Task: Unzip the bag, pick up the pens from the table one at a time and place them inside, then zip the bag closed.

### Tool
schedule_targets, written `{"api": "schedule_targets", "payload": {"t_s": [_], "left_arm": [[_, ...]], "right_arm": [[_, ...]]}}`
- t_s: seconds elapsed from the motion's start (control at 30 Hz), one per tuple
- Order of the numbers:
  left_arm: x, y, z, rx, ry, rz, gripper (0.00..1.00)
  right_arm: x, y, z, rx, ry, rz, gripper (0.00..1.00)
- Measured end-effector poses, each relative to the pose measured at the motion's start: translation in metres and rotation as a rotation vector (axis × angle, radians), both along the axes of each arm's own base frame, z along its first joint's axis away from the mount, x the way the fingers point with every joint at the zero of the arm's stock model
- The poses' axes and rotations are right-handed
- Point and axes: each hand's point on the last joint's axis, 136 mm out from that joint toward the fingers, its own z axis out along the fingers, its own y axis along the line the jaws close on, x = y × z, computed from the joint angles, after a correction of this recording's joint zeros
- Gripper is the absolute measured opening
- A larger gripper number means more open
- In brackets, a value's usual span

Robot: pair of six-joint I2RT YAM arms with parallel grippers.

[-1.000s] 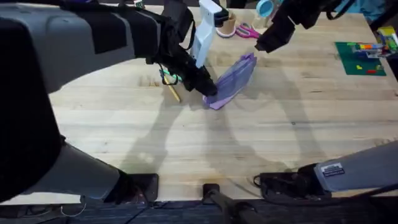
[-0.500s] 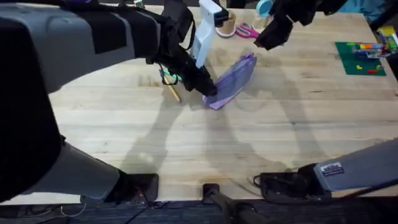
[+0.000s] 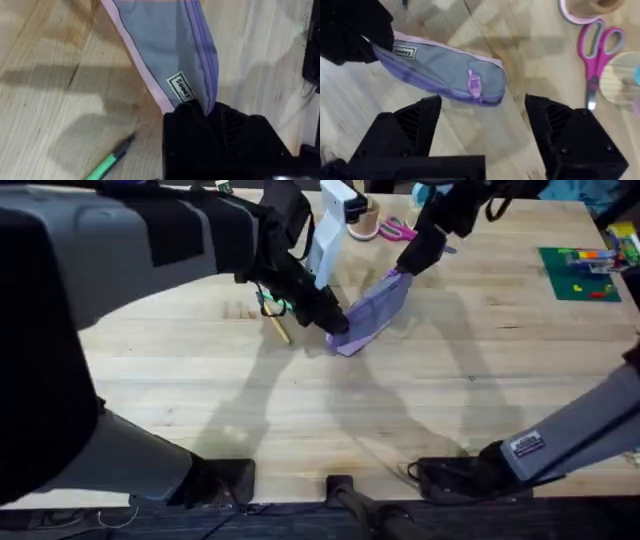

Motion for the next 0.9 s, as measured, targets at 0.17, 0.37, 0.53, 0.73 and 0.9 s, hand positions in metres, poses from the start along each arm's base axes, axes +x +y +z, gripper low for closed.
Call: {"api": "schedule_targets", "payload": {"t_s": [0.17, 0.37, 0.53, 0.73, 0.9], "left_arm": [[0.0, 0.0, 0.0, 0.0, 0.0, 0.0, 0.044], [0.0, 0.0, 0.0, 0.0, 0.0, 0.0, 0.044], [0.0, 0.0, 0.0, 0.0, 0.0, 0.0, 0.044], [0.0, 0.0, 0.0, 0.0, -0.001, 0.0, 0.044], [0.0, 0.0, 0.0, 0.0, 0.0, 0.0, 0.044]], "right_arm": [[0.002, 0.005, -0.021, 0.014, 0.063, 0.006, 0.995], [0.003, 0.007, -0.045, 0.015, 0.133, 0.007, 0.996], [0.003, 0.01, -0.054, 0.027, 0.162, 0.01, 0.995], [-0.002, 0.011, -0.056, 0.034, 0.188, 0.011, 0.883], [-0.005, 0.011, -0.056, 0.036, 0.203, 0.012, 0.751]]}}
